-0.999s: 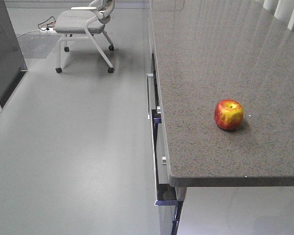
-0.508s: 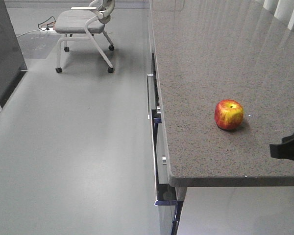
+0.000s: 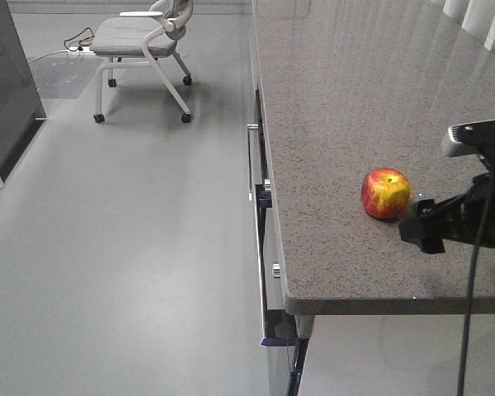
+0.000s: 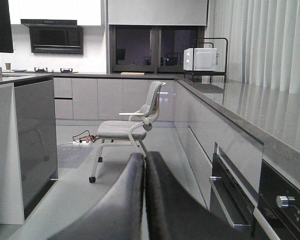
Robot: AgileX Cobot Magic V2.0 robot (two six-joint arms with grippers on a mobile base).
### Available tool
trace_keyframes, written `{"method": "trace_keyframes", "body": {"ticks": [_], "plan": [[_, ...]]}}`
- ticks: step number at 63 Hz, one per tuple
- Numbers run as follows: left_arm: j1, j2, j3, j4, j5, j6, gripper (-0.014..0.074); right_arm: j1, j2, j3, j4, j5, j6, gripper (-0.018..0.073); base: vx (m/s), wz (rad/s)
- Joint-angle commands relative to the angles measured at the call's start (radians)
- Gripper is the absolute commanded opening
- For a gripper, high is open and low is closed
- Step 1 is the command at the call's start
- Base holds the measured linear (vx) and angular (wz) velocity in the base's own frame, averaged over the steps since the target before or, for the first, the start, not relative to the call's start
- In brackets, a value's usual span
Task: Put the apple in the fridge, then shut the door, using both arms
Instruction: 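Reach the right gripper down over the red-yellow apple and close, then lift the apple with the right gripper and pull it off the counter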
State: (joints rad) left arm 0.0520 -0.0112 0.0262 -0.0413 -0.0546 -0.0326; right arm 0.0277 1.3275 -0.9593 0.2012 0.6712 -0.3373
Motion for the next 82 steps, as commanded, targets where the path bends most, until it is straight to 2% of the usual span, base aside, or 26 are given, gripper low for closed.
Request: {"method": "trace_keyframes", "body": {"ticks": [1, 46, 68, 77, 82], "plan": [[-0.002, -0.016, 0.028, -0.006, -0.075, -0.010, -0.0006, -0.004, 0.040, -0.072, 0.044, -0.037, -0.065, 0.0690, 0.00, 0.00], [-0.002, -0.016, 0.028, -0.006, -0.075, -0.010, -0.0006, -0.004, 0.457, -0.473, 0.044, -0.036, -0.084, 0.0657, 0.00, 0.00], [-0.002, -0.016, 0.028, -0.006, -0.075, -0.010, -0.0006, -0.004, 0.597, -0.585, 0.048, -0.035, -0.084, 0.0631, 0.00, 0.00], [-0.002, -0.016, 0.028, -0.006, -0.075, -0.010, -0.0006, -0.004, 0.617, -0.594, 0.051, -0.034, -0.081, 0.0580, 0.00, 0.00], [-0.002, -0.016, 0.028, -0.006, -0.075, -0.010, -0.0006, -0.004, 0.615, -0.594, 0.051, -0.031, -0.074, 0.0510, 0.00, 0.00]]}}
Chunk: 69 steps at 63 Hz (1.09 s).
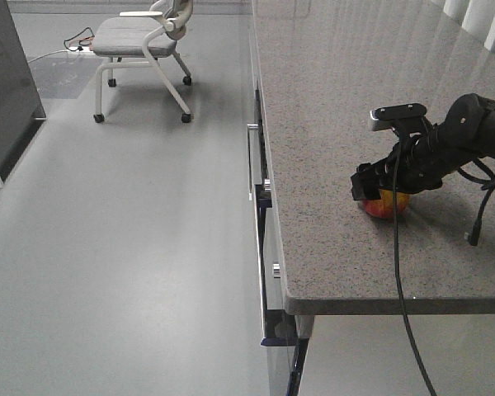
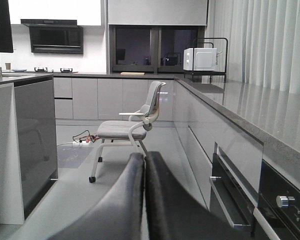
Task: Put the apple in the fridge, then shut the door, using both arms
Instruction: 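Lift the apple with the right gripper and pull it off the counter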
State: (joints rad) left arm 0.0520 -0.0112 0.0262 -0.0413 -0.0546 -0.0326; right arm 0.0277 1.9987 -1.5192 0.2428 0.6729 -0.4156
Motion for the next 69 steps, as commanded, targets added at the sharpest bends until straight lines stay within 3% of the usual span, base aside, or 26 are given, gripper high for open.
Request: {"method": "trace_keyframes", "body": {"ticks": [1, 10, 29, 37, 53, 69], "plan": [[-0.002, -0.016, 0.028, -0.006, -0.075, -0.010, -0.0006, -0.004, -0.057, -0.034, 0.009, -0.033, 0.007, 0.0496, 0.00, 0.00], [-0.002, -0.016, 0.028, -0.006, -0.075, -0.010, -0.0006, -0.004, -0.081, -0.034, 0.022, -0.019, 0.020, 0.0388, 0.00, 0.00], [-0.002, -0.016, 0.028, -0.006, -0.075, -0.010, -0.0006, -0.004, -0.212, -0.030, 0.121, 0.021, 0.010, 0.0388, 0.00, 0.00], [-0.002, -0.016, 0.028, -0.006, -0.075, -0.010, -0.0006, 0.032, -0.276, -0.009, 0.157, 0.038, 0.000, 0.0388, 0.00, 0.00], [-0.002, -0.016, 0.028, -0.006, -0.075, -0.010, -0.0006, 0.188, -0.509, 0.322, 0.159, -0.182, 0.002, 0.0388, 0.00, 0.00], [-0.002, -0.016, 0.028, -0.006, -0.075, -0.010, -0.0006, 0.276, -0.762, 0.592, 0.162, -0.195, 0.020, 0.0388, 0.00, 0.00]]}}
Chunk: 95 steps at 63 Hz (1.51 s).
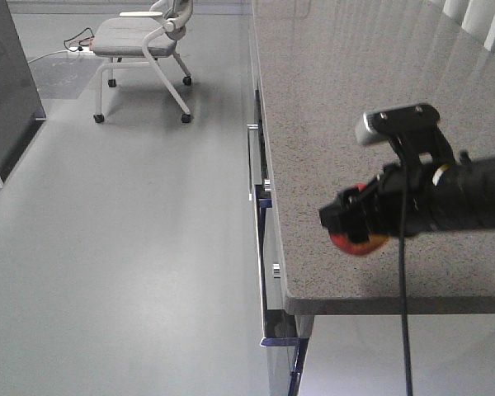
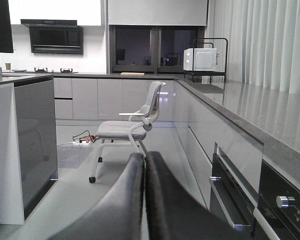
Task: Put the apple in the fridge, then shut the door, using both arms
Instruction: 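Lift the apple with the right gripper and pull it off the counter, then drive the base away from the counter toward the open fridge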
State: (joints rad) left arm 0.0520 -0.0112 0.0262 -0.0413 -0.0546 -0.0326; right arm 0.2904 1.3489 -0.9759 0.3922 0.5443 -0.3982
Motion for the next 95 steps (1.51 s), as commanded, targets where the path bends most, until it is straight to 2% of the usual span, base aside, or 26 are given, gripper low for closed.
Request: {"method": "trace_keyframes", "body": {"ticks": [1, 11, 22, 38, 52, 67, 95], "plan": [[-0.002, -0.016, 0.028, -0.006, -0.075, -0.010, -0.0006, 0.013, -0.126, 0.061, 0.013, -0.066, 0.004, 0.0388, 0.00, 0.00], [-0.002, -0.016, 0.028, -0.006, -0.075, -0.010, -0.0006, 0.014, -0.298, 0.192, 0.022, -0.037, 0.008, 0.0388, 0.00, 0.00], [-0.002, -0.016, 0.028, -0.006, -0.075, -0.010, -0.0006, 0.014, -0.488, 0.275, 0.022, 0.067, 0.010, 0.0388, 0.00, 0.00], [-0.002, -0.016, 0.028, -0.006, -0.075, -0.010, -0.0006, 0.012, -0.718, 0.284, 0.015, 0.244, 0.053, 0.0388, 0.00, 0.00], [-0.002, -0.016, 0.028, -0.006, -0.075, -0.010, -0.0006, 0.012, -0.869, 0.284, 0.013, 0.316, 0.056, 0.0387, 0.00, 0.00], [-0.002, -0.016, 0.028, -0.006, -0.075, -0.010, -0.0006, 0.012, -0.939, 0.284, 0.013, 0.332, 0.051, 0.0387, 0.00, 0.00], [-0.002, -0.016, 0.028, -0.006, -0.075, -0.010, -0.0006, 0.012, -0.939, 0.284, 0.013, 0.330, 0.052, 0.0387, 0.00, 0.00]]}}
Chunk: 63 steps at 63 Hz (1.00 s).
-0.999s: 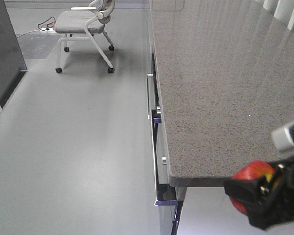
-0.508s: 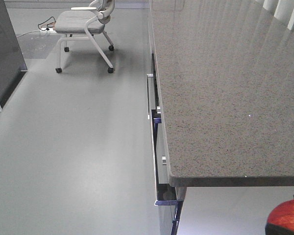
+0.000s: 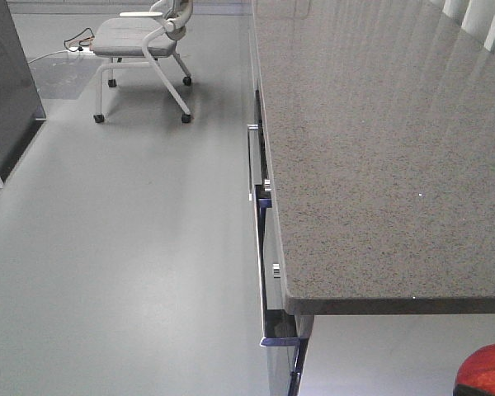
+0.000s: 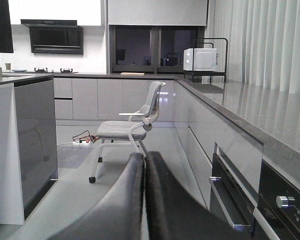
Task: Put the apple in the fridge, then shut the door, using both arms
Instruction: 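Drive the base away from the counter toward the open fridge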
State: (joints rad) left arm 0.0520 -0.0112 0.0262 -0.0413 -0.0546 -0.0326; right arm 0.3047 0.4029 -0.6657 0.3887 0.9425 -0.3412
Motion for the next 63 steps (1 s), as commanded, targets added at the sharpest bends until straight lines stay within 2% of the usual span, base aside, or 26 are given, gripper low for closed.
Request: {"method": "trace_keyframes", "body": {"ticks": [1, 39, 63], "plan": [[-0.002, -0.016, 0.028, -0.006, -0.075, -0.010, -0.0006, -0.002, 0.007, -0.026, 0.017, -0.068, -0.005, 0.0387, 0.00, 0.00], [-0.002, -0.016, 0.028, -0.006, -0.075, -0.010, -0.0006, -0.002, 0.007, -0.026, 0.017, -0.068, -0.006, 0.0387, 0.00, 0.01], [-0.002, -0.016, 0.028, -0.006, -0.075, -0.010, -0.0006, -0.002, 0.007, -0.026, 0.017, -0.064, -0.005, 0.0387, -0.05, 0.20]]}}
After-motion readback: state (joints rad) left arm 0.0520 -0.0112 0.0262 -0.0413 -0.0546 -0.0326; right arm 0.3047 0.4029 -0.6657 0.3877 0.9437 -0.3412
